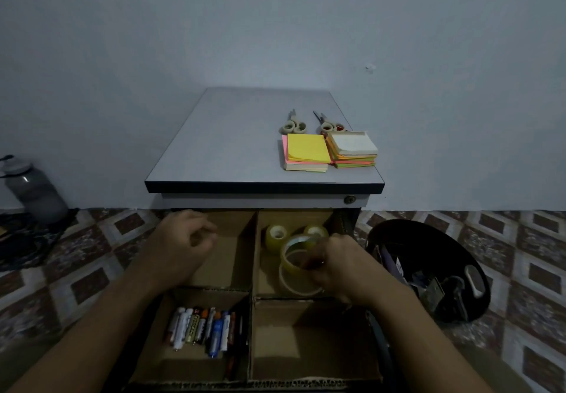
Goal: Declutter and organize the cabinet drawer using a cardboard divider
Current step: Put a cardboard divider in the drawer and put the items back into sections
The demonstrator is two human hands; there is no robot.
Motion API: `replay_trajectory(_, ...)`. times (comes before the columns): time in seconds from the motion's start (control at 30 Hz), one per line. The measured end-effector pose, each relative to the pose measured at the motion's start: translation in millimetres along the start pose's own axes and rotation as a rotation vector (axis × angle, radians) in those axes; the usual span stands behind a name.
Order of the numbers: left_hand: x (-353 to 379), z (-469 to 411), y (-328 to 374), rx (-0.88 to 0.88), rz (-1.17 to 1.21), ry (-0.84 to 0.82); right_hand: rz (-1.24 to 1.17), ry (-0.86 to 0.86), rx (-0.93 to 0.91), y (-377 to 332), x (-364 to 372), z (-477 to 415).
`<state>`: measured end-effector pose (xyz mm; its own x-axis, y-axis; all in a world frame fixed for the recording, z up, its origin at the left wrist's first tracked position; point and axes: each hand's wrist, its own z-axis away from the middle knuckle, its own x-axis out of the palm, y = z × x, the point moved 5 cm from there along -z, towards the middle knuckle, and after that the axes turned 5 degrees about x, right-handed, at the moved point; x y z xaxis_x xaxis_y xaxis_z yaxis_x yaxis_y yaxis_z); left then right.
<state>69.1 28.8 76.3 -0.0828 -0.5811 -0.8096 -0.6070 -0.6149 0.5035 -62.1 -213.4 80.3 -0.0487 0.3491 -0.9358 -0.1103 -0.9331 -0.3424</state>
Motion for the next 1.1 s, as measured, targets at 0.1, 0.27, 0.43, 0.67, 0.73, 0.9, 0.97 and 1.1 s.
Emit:
replay_trajectory(0.1,4.0,3.6,-20.6,-0.061,0.001,-0.012,0.052,-0.052,0.028,1.9,10.6,-9.9)
replay_trajectory(0.27,20.7,17.4,-31.3,-0.039,-0.052,-0.019,0.074,-0.143,0.080,13.3,28.4,-20.3)
replay_trajectory(0.43,25.7,15.9,-33.2,-0.033,-0.085,-0.007,0.085,-0.210,0.076,17.4,34.7,-20.7)
replay_trajectory(0.67,26.3,17.1,-33.0,-0.044,-0.076,0.008,0.084,-0.247,0.062,19.4,40.2,-22.8)
replay_trajectory(0.73,26.7,18.1,-31.8,-0.049,-0.079,0.009,0.091,-0.246,0.063,19.1,40.6,-23.8)
replay_trajectory(0.9,27.4,19.1,-32.0,-0.052,-0.082,0.002,0.102,-0.225,0.042,18.3,39.3,-23.2)
replay_trajectory(0.97,27.8,19.2,-31.8,-0.058,-0.078,0.000,0.094,-0.229,0.038,18.3,39.7,-22.2)
replay_trajectory(1.1,29.2,19.0,-30.0,-0.052,-0.085,-0.005,0.089,-0.231,0.040,18.0,40.5,-21.3)
